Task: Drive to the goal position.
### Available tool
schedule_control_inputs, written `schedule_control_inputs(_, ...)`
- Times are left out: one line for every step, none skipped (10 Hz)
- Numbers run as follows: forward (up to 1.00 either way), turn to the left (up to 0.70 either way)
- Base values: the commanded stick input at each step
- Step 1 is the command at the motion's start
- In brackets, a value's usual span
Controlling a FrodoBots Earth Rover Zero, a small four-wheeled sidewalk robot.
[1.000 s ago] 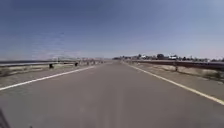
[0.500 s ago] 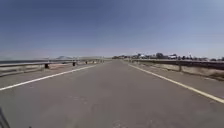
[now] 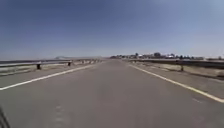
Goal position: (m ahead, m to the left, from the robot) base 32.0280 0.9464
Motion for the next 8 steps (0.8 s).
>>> schedule_control_inputs(1.00, 0.00)
schedule_control_inputs(1.00, 0.00)
schedule_control_inputs(1.00, 0.00)
schedule_control_inputs(1.00, 0.00)
schedule_control_inputs(1.00, 0.00)
schedule_control_inputs(1.00, 0.00)
schedule_control_inputs(1.00, 0.00)
schedule_control_inputs(1.00, 0.00)
